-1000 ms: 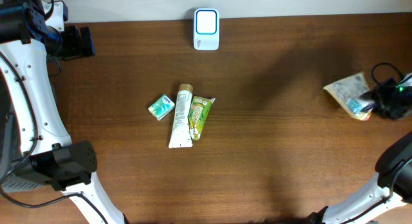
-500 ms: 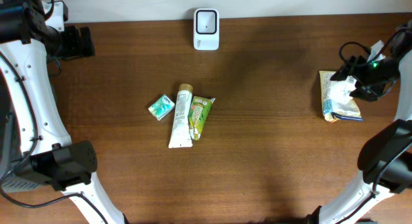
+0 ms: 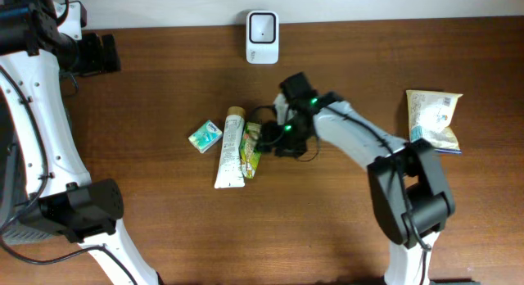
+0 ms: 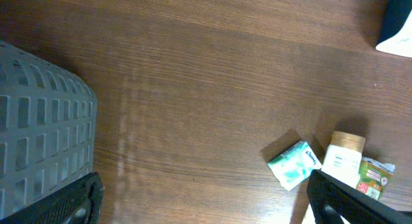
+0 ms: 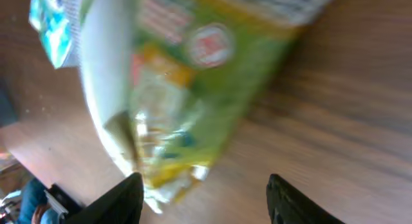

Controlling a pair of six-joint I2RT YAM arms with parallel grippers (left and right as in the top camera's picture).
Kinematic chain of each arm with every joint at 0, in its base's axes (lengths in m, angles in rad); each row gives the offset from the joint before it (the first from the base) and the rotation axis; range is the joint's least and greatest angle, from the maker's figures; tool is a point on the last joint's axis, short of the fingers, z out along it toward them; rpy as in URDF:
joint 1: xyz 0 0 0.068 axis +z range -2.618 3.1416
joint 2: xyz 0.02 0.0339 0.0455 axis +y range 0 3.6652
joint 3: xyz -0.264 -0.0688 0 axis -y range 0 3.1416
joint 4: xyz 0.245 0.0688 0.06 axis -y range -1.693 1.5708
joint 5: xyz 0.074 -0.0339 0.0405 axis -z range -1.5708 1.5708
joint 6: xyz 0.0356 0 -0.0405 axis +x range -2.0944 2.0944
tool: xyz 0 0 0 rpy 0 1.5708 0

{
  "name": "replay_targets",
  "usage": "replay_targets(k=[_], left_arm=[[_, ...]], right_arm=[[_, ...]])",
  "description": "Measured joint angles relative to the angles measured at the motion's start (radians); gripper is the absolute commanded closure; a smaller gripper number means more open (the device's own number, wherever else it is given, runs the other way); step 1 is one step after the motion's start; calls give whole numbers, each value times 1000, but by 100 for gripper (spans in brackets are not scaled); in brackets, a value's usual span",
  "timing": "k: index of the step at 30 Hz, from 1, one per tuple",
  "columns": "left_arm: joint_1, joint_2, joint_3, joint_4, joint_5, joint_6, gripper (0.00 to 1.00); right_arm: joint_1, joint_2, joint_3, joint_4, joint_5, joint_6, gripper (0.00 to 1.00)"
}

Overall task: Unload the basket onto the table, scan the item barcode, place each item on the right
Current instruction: 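Move the right gripper to the green tea bottle and grasp it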

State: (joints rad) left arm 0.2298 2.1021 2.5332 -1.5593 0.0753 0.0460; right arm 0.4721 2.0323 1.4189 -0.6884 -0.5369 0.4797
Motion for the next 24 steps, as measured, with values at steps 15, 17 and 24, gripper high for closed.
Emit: replay_targets(k=[15,17,24], left_arm=[[0,0,0,0,0,0,1],[0,0,0,0,0,0,1],[0,0,0,0,0,0,1]], right_arm=[[137,13,0,32,163,85,96],[112,13,12,-12,145,43,96],[-116,17,64,-207,149,-334,95]])
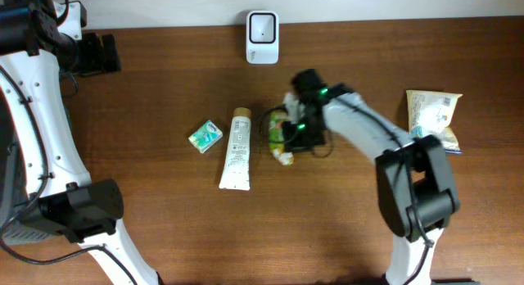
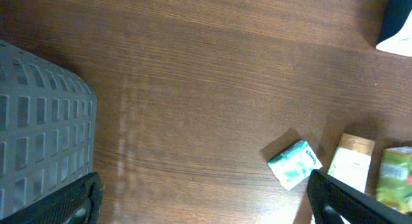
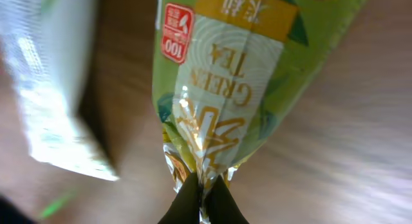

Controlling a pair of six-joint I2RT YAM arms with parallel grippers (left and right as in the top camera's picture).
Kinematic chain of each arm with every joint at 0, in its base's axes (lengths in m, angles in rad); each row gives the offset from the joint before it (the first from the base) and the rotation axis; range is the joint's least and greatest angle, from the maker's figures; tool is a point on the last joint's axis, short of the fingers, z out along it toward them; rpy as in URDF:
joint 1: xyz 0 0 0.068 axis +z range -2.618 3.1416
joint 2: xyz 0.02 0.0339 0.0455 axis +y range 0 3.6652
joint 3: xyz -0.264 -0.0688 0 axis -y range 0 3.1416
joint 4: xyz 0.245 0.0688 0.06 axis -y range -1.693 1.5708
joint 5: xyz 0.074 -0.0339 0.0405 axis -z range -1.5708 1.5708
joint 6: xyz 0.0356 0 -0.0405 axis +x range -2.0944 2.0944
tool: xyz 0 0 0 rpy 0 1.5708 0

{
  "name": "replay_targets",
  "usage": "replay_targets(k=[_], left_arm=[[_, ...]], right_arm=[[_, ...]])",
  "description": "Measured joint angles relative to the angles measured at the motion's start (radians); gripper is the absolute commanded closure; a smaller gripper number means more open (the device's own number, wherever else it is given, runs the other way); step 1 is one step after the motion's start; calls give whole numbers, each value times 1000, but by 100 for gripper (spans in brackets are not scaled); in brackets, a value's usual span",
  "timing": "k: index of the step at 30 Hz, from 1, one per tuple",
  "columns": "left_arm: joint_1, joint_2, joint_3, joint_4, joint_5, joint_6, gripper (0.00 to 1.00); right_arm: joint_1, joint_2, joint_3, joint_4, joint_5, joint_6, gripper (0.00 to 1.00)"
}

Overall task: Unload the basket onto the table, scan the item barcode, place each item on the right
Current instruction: 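Move the right gripper to the green tea bottle and grasp it, then lift the green tea bottle and hold it in front of the scanner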

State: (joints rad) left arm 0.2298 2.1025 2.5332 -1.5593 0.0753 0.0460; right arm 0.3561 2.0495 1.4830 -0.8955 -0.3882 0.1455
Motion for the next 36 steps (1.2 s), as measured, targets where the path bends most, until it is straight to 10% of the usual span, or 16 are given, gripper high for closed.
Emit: replay_targets(k=[8,14,22,26,36], left_arm=[[0,0,0,0,0,0,1],[0,0,0,0,0,0,1],[0,0,0,0,0,0,1],[0,0,0,0,0,0,1],[0,0,0,1,0,0,1]], right_arm=[[-162,0,26,-37,4,-203,41],[-134,0,24,-42,7,-138,32],[-114,43,-40,59,39,-20,62],[-114,45,-40,63,36,-12,96],[-147,48,61,-89,-320,-159,96]])
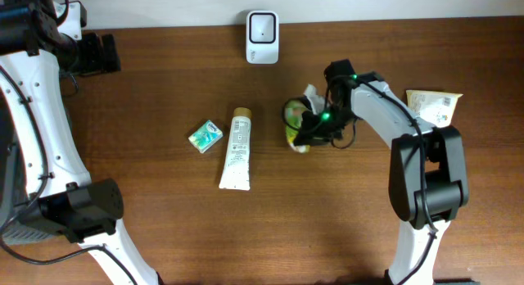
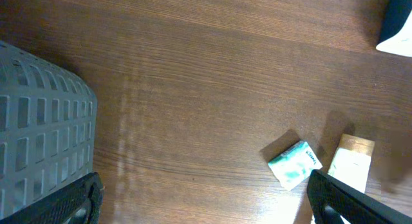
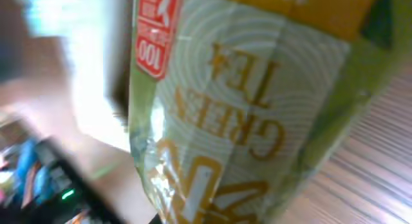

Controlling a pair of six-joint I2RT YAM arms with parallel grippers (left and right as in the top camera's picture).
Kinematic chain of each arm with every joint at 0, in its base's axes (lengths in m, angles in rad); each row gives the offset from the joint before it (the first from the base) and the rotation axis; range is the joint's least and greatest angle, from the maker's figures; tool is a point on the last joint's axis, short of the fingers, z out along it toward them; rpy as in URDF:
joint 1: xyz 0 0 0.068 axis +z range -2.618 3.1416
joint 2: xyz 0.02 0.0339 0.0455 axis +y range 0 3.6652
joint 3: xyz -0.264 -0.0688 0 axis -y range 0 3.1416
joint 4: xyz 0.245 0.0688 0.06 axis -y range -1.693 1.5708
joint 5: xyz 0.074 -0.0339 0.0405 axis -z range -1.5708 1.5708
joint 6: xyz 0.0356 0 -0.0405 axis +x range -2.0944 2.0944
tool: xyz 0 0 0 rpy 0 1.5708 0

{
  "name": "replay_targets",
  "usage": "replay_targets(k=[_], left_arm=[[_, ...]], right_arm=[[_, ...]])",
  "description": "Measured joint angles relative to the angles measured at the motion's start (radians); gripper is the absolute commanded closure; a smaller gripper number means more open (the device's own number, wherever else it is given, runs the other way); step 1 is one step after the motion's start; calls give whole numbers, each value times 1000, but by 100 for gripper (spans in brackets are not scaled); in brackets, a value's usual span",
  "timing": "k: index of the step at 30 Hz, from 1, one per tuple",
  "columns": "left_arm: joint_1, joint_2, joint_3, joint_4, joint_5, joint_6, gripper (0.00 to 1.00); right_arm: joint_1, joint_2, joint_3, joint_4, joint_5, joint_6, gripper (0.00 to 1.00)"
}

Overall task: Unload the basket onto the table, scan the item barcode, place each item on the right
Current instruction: 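Lift the green tea bottle and hold it in front of the scanner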

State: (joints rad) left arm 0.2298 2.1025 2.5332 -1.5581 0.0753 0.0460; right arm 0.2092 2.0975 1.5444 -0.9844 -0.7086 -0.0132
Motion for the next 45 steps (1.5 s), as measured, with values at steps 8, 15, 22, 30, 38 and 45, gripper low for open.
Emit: replay_targets(k=[8,15,22,30,38,45], left_arm=[[0,0,0,-1,0,0,1],[0,0,0,-1,0,0,1],[0,0,0,-1,0,0,1],[0,0,0,0,0,0,1],[0,0,0,-1,0,0,1],[0,0,0,-1,0,0,1]], right_arm=[[0,-58,93,-8,-697,-289,96],[0,-58,93,-13,-758,-310,96],[3,-59,95,-12,-623,-233,96],[54,-58,349,-164,268,40,96],[176,-52,626,210,989,-194,96],[229,195,629,709,1202,-708,96]])
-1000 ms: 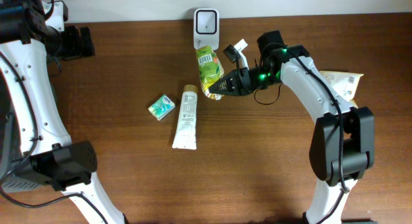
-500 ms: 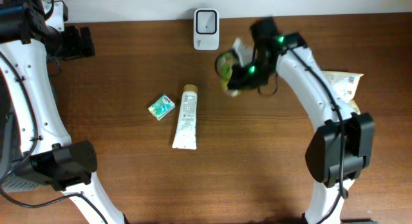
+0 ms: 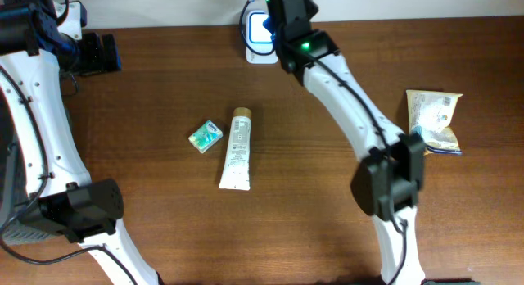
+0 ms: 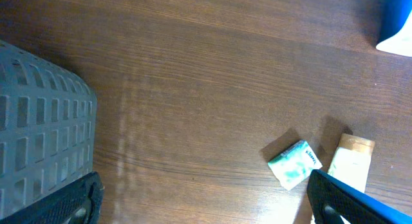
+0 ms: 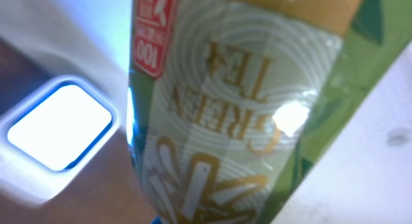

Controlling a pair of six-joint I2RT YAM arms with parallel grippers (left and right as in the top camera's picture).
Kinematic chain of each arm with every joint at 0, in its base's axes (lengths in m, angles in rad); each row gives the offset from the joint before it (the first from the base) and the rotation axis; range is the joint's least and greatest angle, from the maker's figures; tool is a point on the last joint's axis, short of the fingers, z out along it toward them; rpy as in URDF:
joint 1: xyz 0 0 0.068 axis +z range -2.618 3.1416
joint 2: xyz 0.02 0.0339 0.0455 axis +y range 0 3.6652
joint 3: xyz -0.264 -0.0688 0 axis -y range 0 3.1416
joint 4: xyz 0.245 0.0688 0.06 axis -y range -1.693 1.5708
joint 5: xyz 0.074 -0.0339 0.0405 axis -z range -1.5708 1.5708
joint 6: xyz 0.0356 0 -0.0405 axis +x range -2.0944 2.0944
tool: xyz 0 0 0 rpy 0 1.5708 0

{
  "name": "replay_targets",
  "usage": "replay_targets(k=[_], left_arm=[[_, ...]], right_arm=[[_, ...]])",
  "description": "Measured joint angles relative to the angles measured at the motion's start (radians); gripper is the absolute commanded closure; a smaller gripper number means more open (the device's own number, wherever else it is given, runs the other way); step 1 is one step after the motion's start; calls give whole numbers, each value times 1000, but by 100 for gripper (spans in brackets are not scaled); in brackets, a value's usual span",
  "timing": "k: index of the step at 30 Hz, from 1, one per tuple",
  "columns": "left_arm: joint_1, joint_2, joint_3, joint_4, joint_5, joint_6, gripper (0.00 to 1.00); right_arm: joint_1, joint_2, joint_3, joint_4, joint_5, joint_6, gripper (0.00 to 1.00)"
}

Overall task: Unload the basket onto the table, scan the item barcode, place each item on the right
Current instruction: 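Lift the green tea bottle and hold it in front of the scanner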

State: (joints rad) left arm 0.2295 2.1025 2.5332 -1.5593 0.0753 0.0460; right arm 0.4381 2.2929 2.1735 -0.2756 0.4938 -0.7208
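Observation:
A green tea packet, green and yellow with a red label, fills the right wrist view, and it is hidden in the overhead view. My right gripper is shut on it, with its fingertips hidden behind the packet. The white scanner stands at the table's back edge, just left of the gripper. In the right wrist view the scanner has a lit window with a blue rim, just left of the packet. My left gripper is open over bare wood at the far left, holding nothing.
A white toothpaste tube and a small teal packet lie mid-table. A pale snack bag lies at the right edge. A grey slotted basket shows at the left of the left wrist view.
My right gripper, still holding the tea packet, was over the table right of the tube. It is now at the back edge beside the scanner, which glows blue. The left arm has not moved.
My right gripper was open at the tea packet lying against the toothpaste tube. Then it was shut on the packet's end, a little to the right of the tube. Then it held the packet further right, and now holds it at the lit scanner.

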Motion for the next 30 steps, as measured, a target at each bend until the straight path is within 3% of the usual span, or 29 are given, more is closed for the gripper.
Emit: replay_targets(k=[4,7,12,18,30], left_arm=[[0,0,0,0,0,0,1],[0,0,0,0,0,0,1],[0,0,0,0,0,0,1],[0,0,0,0,0,0,1],[0,0,0,0,0,0,1]], right_arm=[[-5,173,0,148,19,-283,96],[-5,235,-1,180,22,-346,96],[-6,267,-1,191,53,-381,96],[-8,267,-1,174,243,-383,96],[-3,267,-1,163,277,-383,96]])
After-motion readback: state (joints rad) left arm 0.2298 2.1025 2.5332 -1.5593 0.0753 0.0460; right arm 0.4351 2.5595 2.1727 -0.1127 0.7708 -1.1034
